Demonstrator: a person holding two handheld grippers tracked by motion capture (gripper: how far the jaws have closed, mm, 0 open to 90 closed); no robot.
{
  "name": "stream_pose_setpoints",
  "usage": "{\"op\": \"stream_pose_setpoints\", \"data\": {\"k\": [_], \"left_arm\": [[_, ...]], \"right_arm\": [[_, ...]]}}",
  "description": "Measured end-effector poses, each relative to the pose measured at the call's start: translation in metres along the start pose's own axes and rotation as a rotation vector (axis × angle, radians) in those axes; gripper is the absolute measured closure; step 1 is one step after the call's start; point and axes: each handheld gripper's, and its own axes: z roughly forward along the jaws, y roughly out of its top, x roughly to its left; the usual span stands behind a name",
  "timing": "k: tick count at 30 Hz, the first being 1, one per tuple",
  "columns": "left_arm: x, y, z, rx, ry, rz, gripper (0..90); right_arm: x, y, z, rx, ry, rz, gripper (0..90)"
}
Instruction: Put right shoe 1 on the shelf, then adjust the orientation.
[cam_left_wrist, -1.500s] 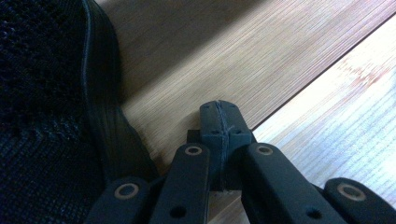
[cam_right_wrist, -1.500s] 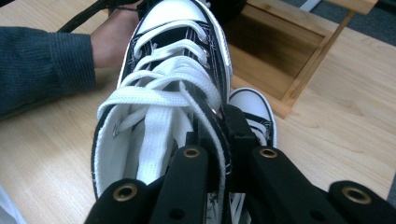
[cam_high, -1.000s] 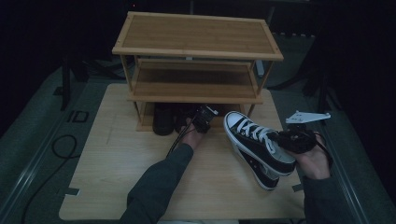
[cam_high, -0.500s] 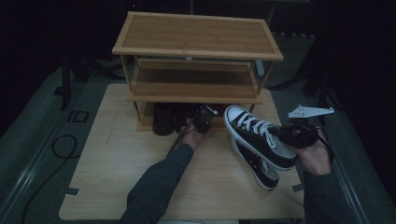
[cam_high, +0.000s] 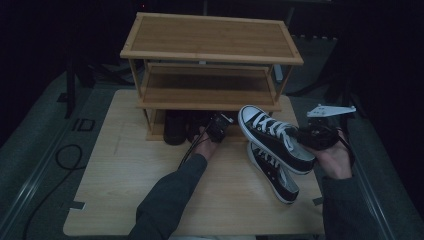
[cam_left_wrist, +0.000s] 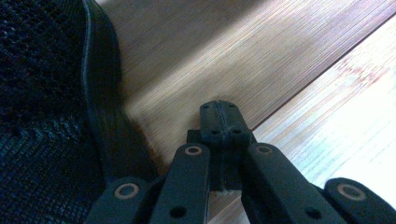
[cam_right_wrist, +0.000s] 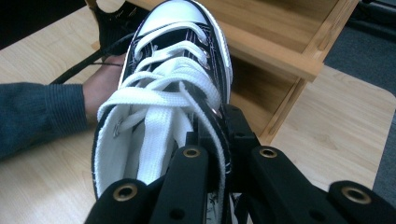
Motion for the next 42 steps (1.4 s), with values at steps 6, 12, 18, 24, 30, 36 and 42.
{"op": "stream_pose_setpoints", "data": {"k": [6,12,18,24,30,36,42], "left_arm": [[0.0,0.0,0.0,-0.002,-0.007,0.006,90.0],[0.0,0.0,0.0,0.0,-0.002,0.007,90.0],[0.0,0.0,0.0,0.004,0.003,0.009,90.0],[0.0,0.0,0.0,0.004,-0.001,0.005,90.0],[0.0,0.0,0.0,0.003,0.0,0.006,90.0],[0.0,0.0,0.0,0.003,0.002,0.003,90.0],[0.0,0.0,0.0,-0.001,0.0,0.002,90.0]], "right_arm": [[-0.005,0.008,0.005,-0.009,-0.009,0.012,88.3],[-0.008,0.014,0.011,-0.01,-0.012,0.019,88.3],[-0.01,0.02,0.017,-0.016,-0.021,0.031,88.3],[-0.012,0.024,0.023,-0.017,-0.024,0.045,88.3],[-0.014,0.029,0.032,-0.023,-0.031,0.061,88.3],[-0.015,0.037,0.041,-0.02,-0.044,0.071,88.2],[-0.019,0.043,0.051,-0.021,-0.045,0.095,88.3]]}}
